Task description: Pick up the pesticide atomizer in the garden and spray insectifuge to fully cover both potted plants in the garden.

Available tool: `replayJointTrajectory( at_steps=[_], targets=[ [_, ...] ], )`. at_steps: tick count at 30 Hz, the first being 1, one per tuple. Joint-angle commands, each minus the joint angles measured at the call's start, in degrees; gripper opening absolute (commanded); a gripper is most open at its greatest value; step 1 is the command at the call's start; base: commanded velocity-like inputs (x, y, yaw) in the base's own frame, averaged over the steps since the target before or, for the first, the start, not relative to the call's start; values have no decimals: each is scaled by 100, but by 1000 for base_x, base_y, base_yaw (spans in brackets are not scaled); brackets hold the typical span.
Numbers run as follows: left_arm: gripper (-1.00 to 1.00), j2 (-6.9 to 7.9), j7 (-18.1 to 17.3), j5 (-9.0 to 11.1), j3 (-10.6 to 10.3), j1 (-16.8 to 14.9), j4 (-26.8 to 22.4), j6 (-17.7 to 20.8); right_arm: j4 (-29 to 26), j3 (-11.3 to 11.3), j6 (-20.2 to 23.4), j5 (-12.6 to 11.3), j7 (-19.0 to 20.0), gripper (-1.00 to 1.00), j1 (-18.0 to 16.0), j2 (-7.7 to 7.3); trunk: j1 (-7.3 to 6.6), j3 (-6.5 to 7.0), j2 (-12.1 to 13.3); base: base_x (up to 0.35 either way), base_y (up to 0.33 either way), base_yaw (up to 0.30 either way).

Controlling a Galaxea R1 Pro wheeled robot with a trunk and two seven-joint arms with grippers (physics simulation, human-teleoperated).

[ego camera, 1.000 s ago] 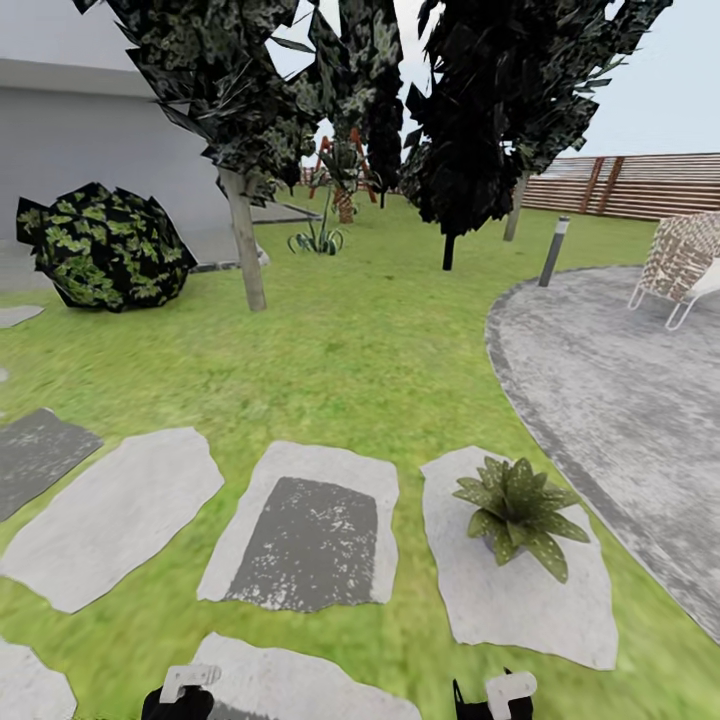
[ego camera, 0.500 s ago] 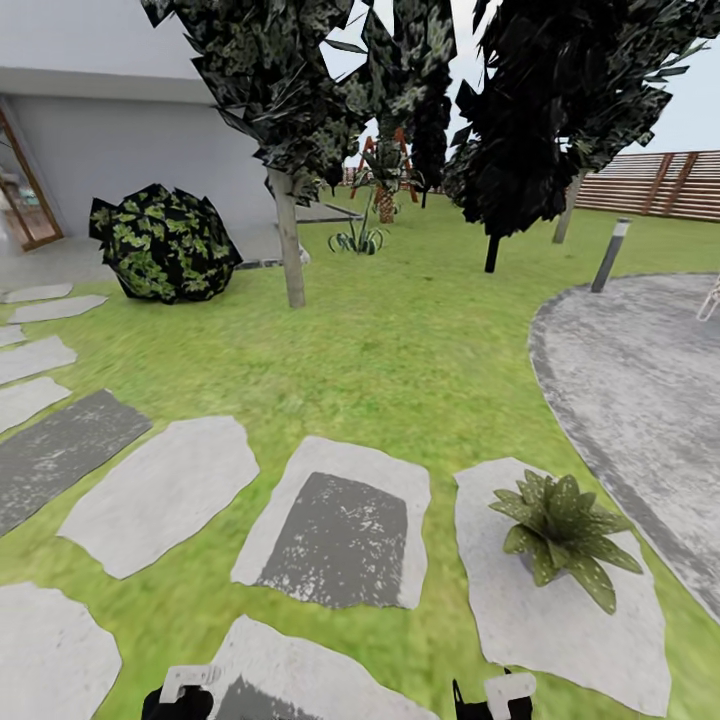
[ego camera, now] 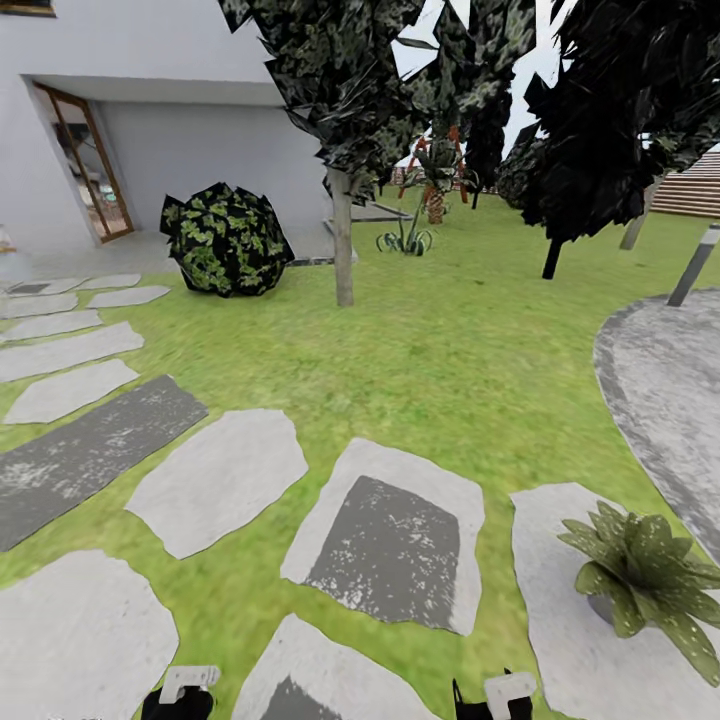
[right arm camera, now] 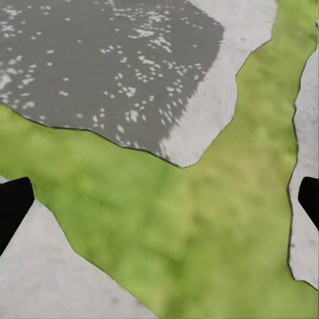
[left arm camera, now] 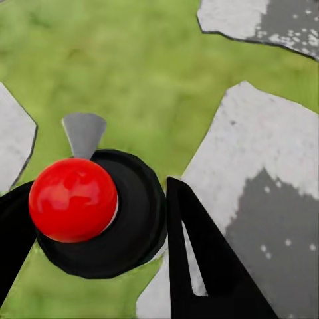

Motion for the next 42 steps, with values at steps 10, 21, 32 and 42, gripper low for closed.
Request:
replayJointTrajectory(
  at_steps=[10, 21, 32, 42],
  targets=[
    [-100, 2, -33, 59, -20, -4, 7, -13, 5, -37, -16, 65, -28, 100, -3, 2, 1, 5, -2, 242, 234, 277],
    [-100, 5, -33, 59, -12, -3, 7, -13, 5, -39, -17, 62, -28, 100, 5, 2, 1, 63, -2, 266, 217, 238],
    [-100, 8, -33, 59, -11, -3, 7, -13, 5, -38, -18, 64, -28, 100, 5, 2, 1, 128, -2, 272, 217, 219],
    [-100, 2, -33, 59, -17, -2, 7, -13, 5, -37, -14, 64, -28, 100, 5, 2, 1, 187, -2, 278, 210, 218]
  ],
)
